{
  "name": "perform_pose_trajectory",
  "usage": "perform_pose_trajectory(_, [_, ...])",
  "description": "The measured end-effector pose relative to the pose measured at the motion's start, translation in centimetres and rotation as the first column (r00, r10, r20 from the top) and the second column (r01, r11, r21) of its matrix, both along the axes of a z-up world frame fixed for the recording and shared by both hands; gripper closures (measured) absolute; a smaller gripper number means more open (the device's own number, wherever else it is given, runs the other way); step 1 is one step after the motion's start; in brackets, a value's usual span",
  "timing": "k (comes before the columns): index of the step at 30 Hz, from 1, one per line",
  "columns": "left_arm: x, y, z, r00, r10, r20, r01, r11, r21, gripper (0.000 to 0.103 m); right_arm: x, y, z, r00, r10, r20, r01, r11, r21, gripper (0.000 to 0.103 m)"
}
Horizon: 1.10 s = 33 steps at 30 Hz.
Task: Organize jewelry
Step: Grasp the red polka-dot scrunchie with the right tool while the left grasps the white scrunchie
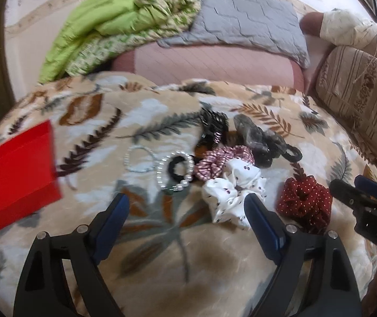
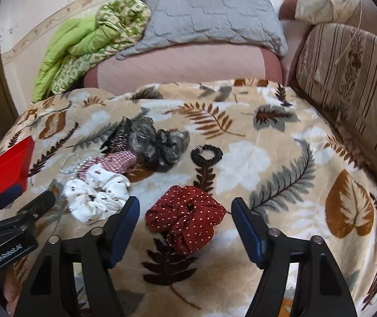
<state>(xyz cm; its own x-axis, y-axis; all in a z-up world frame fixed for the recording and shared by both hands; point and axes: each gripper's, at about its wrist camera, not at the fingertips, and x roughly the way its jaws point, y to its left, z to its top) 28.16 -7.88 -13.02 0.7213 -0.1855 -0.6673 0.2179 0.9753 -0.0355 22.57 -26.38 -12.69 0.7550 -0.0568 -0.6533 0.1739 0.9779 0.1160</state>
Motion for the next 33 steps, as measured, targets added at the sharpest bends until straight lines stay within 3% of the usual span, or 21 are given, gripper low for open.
perform_pose_trajectory(2, [1.2,-0.4,-0.8,0.999,0.001,-0.033,-0.001,1.0,-0.014,0.032,0.7,-0.2,-0.6,1.0,-0.012,-0.016,0.013,1.0,0.013,0.032])
perform_pose_trajectory(3, [1.8,-0.5,-1.1,0.999,-0.002,-0.05,0.001,1.0,-0.023,0.035,1.4,-0.3,-1.3,0.999,-0.022,-0.036,0.023,0.999,0.028,0.034])
perform_pose_trajectory(13, [2.3,-0.8,-2.9,0.997,-0.027,-0.068,0.025,0.999,-0.035,0.035,3.3,0.5,-4.0,0.994,-0.028,-0.104,0.03,0.999,0.02,0.044])
perform_pose_trajectory(15, [2.3,-0.8,-3.0,0.996,-0.041,-0.077,0.038,0.998,-0.05,0.05,3.7,0.8,-4.6,0.992,-0.021,-0.123,0.023,1.0,0.014,0.052])
perform_pose_trajectory(17, [2.4,-0.7,-3.2,0.993,-0.07,-0.098,0.062,0.995,-0.077,0.081,4.0,0.9,-5.2,0.99,-0.024,-0.14,0.026,1.0,0.012,0.067])
perform_pose_trajectory(18, [2.3,-0.7,-3.3,0.99,-0.089,-0.109,0.078,0.992,-0.099,0.085,4.0,0.8,-5.4,0.989,-0.024,-0.148,0.026,1.0,0.015,0.08])
perform_pose_trajectory(20, [2.0,-0.7,-3.2,0.988,-0.11,-0.109,0.096,0.988,-0.121,0.099,3.9,0.7,-5.6,0.989,-0.031,-0.147,0.034,0.999,0.017,0.089])
perform_pose_trajectory(22, [1.1,-0.5,-2.7,0.989,-0.122,-0.084,0.109,0.984,-0.142,0.1,3.5,0.8,-5.2,0.992,-0.03,-0.124,0.032,0.999,0.015,0.093])
perform_pose_trajectory(33, [-7.2,4.2,3.5,0.996,-0.041,0.075,0.054,0.984,-0.172,0.101,-3.1,3.7,0.7,0.997,0.017,0.071,-0.016,1.0,-0.008,0.095])
